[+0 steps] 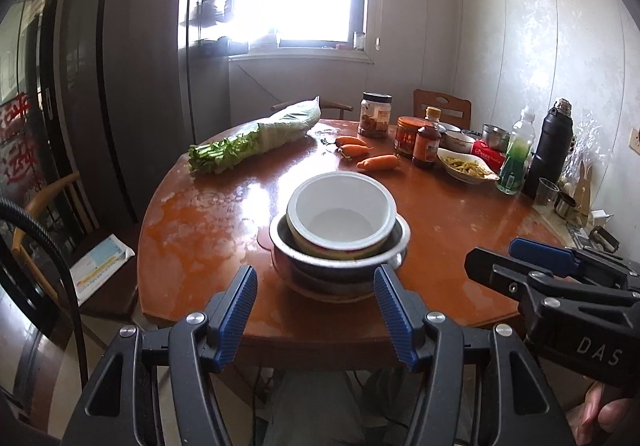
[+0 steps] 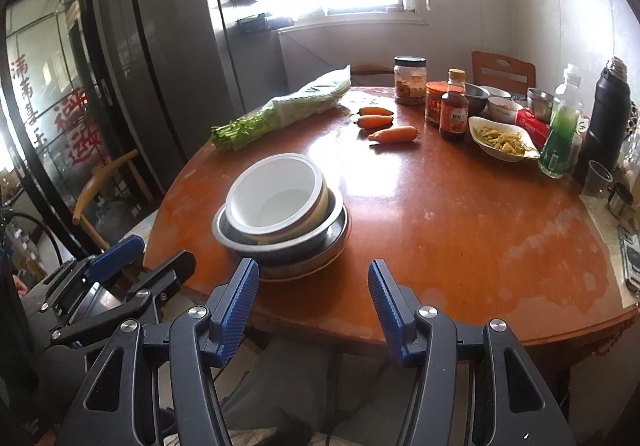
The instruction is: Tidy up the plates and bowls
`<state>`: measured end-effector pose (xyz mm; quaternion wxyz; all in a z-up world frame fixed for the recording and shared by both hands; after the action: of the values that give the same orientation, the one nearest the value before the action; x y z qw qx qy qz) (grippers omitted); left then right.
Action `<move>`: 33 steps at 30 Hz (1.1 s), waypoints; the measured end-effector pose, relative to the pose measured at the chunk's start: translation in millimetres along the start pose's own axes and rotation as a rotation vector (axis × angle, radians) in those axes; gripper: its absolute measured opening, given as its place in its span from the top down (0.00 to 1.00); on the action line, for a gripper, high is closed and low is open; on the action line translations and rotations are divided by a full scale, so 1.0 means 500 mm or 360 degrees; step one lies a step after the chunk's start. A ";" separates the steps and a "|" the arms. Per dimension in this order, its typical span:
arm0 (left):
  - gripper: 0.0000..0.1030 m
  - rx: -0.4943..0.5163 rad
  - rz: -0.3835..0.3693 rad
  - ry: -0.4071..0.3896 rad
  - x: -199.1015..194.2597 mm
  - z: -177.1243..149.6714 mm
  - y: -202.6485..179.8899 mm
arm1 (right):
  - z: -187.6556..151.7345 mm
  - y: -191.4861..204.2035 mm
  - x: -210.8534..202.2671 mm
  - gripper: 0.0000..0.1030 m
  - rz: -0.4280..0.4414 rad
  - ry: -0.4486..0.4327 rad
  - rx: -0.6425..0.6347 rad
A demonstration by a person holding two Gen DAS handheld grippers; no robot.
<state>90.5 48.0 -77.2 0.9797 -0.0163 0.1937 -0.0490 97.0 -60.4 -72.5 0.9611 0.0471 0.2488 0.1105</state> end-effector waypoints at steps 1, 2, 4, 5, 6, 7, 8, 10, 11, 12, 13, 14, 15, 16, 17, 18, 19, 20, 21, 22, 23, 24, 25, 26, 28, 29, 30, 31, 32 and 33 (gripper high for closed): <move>0.41 -0.0008 0.0008 0.0011 -0.004 -0.005 0.001 | -0.003 0.002 -0.008 0.43 -0.0003 -0.0007 0.0002; 0.41 -0.0008 0.0021 0.0027 -0.008 -0.012 0.002 | -0.007 0.003 -0.016 0.43 -0.0005 -0.0013 0.0002; 0.41 -0.0017 0.0046 0.0041 -0.020 -0.024 0.006 | -0.016 0.007 -0.031 0.43 -0.0006 -0.0021 0.0006; 0.41 -0.0014 0.0063 0.0038 -0.026 -0.028 0.009 | -0.022 0.010 -0.037 0.43 -0.0006 -0.0020 0.0004; 0.41 -0.0009 0.0084 0.0026 -0.032 -0.029 0.012 | -0.028 0.015 -0.043 0.43 -0.0006 -0.0020 -0.0002; 0.41 0.0001 0.0110 0.0006 -0.039 -0.029 0.016 | -0.031 0.017 -0.047 0.43 -0.0004 -0.0023 -0.0004; 0.41 0.0014 0.0130 -0.0008 -0.045 -0.028 0.019 | -0.036 0.025 -0.052 0.43 -0.0002 -0.0028 -0.0011; 0.41 0.0017 0.0128 -0.0031 -0.055 -0.023 0.020 | -0.041 0.033 -0.057 0.43 -0.0006 -0.0042 -0.0017; 0.41 0.0014 0.0132 -0.0040 -0.057 -0.021 0.023 | -0.044 0.039 -0.059 0.43 -0.0013 -0.0049 -0.0027; 0.41 0.0014 0.0162 -0.0047 -0.059 -0.019 0.029 | -0.046 0.042 -0.060 0.42 -0.0018 -0.0053 -0.0029; 0.41 0.0013 0.0181 -0.0045 -0.059 -0.019 0.035 | -0.048 0.047 -0.059 0.42 -0.0009 -0.0055 -0.0027; 0.41 0.0003 0.0193 -0.0035 -0.058 -0.020 0.042 | -0.050 0.053 -0.059 0.42 0.0000 -0.0054 -0.0032; 0.41 -0.0008 0.0192 -0.0027 -0.057 -0.020 0.045 | -0.051 0.057 -0.059 0.42 0.0004 -0.0054 -0.0038; 0.41 -0.0019 0.0195 -0.0015 -0.057 -0.022 0.049 | -0.052 0.060 -0.059 0.42 -0.0001 -0.0056 -0.0045; 0.41 -0.0027 0.0195 -0.0009 -0.055 -0.022 0.051 | -0.054 0.063 -0.059 0.41 -0.0007 -0.0057 -0.0053; 0.41 -0.0036 0.0200 -0.0005 -0.054 -0.024 0.054 | -0.055 0.064 -0.059 0.39 -0.0014 -0.0056 -0.0056; 0.41 -0.0036 0.0215 -0.0003 -0.054 -0.025 0.058 | -0.056 0.063 -0.059 0.38 -0.0018 -0.0054 -0.0056; 0.41 -0.0031 0.0227 -0.0003 -0.054 -0.026 0.059 | -0.056 0.063 -0.058 0.37 -0.0019 -0.0055 -0.0050; 0.41 -0.0023 0.0230 -0.0005 -0.053 -0.025 0.060 | -0.056 0.061 -0.058 0.36 -0.0026 -0.0056 -0.0045; 0.41 -0.0021 0.0230 -0.0007 -0.053 -0.024 0.060 | -0.056 0.059 -0.058 0.36 -0.0028 -0.0056 -0.0043; 0.41 -0.0024 0.0235 -0.0007 -0.053 -0.024 0.059 | -0.056 0.057 -0.058 0.36 -0.0033 -0.0059 -0.0035; 0.41 -0.0022 0.0244 -0.0010 -0.054 -0.023 0.059 | -0.055 0.053 -0.059 0.36 -0.0042 -0.0063 -0.0029; 0.41 -0.0017 0.0246 -0.0014 -0.054 -0.022 0.058 | -0.054 0.049 -0.061 0.36 -0.0045 -0.0068 -0.0024; 0.41 -0.0015 0.0243 -0.0014 -0.053 -0.022 0.058 | -0.053 0.045 -0.064 0.36 -0.0055 -0.0077 -0.0015; 0.41 -0.0019 0.0234 -0.0014 -0.054 -0.021 0.055 | -0.052 0.039 -0.066 0.36 -0.0058 -0.0082 -0.0005; 0.41 -0.0018 0.0230 -0.0012 -0.054 -0.021 0.053 | -0.051 0.037 -0.067 0.36 -0.0063 -0.0084 -0.0002; 0.41 -0.0017 0.0225 -0.0013 -0.055 -0.021 0.051 | -0.050 0.036 -0.067 0.36 -0.0065 -0.0086 -0.0004; 0.41 -0.0013 0.0226 -0.0013 -0.055 -0.022 0.050 | -0.050 0.035 -0.068 0.36 -0.0066 -0.0086 -0.0005; 0.41 -0.0008 0.0229 -0.0012 -0.055 -0.022 0.050 | -0.049 0.035 -0.068 0.36 -0.0066 -0.0087 -0.0004; 0.41 -0.0004 0.0228 -0.0009 -0.054 -0.022 0.049 | -0.049 0.034 -0.068 0.36 -0.0062 -0.0089 -0.0002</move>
<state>63.5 75.1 -78.3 0.9812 -0.0037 0.1916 0.0214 52.9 -51.0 -75.3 0.9697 0.0446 0.2227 0.0905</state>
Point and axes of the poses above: each gripper's, at about its wrist camera, not at the fingertips, and x roughly the way its jaws point, y to its left, z to its top, the point moved 10 cm from there along x, roughly the way its jaws point, and after that the axes turned 13 degrees about -y, right-handed, at the moved point
